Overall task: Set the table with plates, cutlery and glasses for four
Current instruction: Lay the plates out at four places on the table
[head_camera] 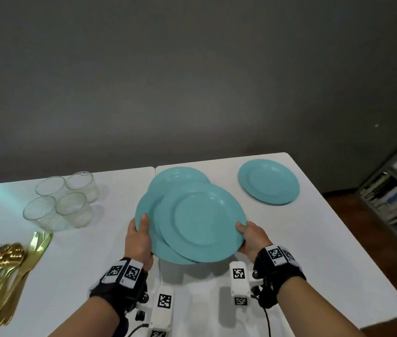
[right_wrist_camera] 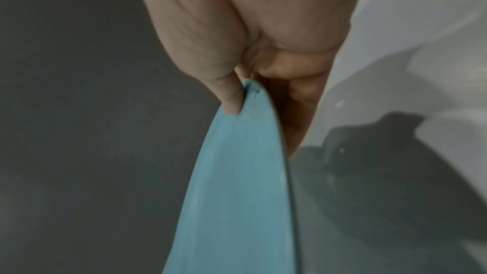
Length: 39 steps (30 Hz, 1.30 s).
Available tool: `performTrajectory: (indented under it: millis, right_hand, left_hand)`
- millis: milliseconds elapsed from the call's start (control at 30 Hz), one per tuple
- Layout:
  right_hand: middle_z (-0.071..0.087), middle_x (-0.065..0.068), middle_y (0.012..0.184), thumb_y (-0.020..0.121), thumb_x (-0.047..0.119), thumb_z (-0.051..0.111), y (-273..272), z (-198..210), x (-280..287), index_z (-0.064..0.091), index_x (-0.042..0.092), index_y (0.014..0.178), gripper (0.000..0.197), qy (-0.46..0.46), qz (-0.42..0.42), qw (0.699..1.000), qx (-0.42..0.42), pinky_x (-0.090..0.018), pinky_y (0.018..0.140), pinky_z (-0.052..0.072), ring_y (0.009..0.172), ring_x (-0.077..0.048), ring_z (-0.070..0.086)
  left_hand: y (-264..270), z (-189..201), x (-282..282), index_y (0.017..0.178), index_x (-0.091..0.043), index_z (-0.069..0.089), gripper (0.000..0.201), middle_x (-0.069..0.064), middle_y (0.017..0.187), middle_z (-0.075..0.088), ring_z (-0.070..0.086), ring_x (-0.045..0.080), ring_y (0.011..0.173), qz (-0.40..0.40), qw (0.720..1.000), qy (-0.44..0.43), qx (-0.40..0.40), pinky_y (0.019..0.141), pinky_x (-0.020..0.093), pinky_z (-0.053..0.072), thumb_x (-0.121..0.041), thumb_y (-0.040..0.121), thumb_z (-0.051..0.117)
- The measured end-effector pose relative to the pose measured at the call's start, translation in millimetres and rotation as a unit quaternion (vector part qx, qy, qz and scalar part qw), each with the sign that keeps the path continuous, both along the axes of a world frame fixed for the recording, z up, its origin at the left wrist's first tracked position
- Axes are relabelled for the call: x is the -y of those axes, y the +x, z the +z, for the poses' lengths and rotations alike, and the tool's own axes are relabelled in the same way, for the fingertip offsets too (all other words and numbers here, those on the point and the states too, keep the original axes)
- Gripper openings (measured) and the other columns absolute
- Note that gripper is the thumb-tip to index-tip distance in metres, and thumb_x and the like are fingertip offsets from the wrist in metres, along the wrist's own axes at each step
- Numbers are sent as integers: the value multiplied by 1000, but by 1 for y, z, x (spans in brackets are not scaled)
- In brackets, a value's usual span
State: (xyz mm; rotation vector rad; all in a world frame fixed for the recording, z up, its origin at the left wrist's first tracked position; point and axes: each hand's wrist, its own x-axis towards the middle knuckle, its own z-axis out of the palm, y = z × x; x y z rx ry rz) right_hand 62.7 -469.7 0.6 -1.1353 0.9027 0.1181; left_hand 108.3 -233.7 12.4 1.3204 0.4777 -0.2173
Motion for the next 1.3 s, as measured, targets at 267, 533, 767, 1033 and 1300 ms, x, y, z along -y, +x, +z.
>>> performTrajectory:
  millis: [267,533,767,1033,1300]
  right_hand:
    - [56,-22,124,100,5,40,-74,-6,-10,40,-1,136,37,27,-157,987,23,-43,62,50,91,-32,56]
    - [40,-28,142,102,7,33,-125,-7,44,31,-3,142,41,-14,-196,980,-26,-64,100,34,128,-46,42]
    - [41,-27,143,103,10,33,-172,-21,109,32,-1,142,40,-27,-185,980,-73,-62,100,36,127,-45,43]
    - [40,-24,144,102,16,36,-203,-48,163,34,-2,140,43,-50,-156,977,-134,-52,100,43,129,-42,44]
    - [58,-23,124,91,23,61,-203,-48,183,49,-5,126,46,-77,-138,975,-159,-55,91,49,105,-44,61]
  left_hand:
    - [-28,10,-44,130,-17,46,42,7,118,57,58,30,107,30,999,34,15,98,55,46,-42,96,44]
    - [-53,11,-40,125,-21,49,45,10,121,59,60,32,107,91,994,55,17,95,55,48,-50,91,50]
    - [-97,9,13,128,-14,48,44,11,118,58,57,26,99,126,991,48,2,96,50,49,-42,94,48]
    - [-138,0,59,131,-12,46,46,11,121,56,55,24,98,116,993,38,1,89,41,49,-41,96,45]
    - [-154,1,73,132,-13,44,46,10,119,54,53,24,97,107,993,44,-5,77,35,48,-42,97,42]
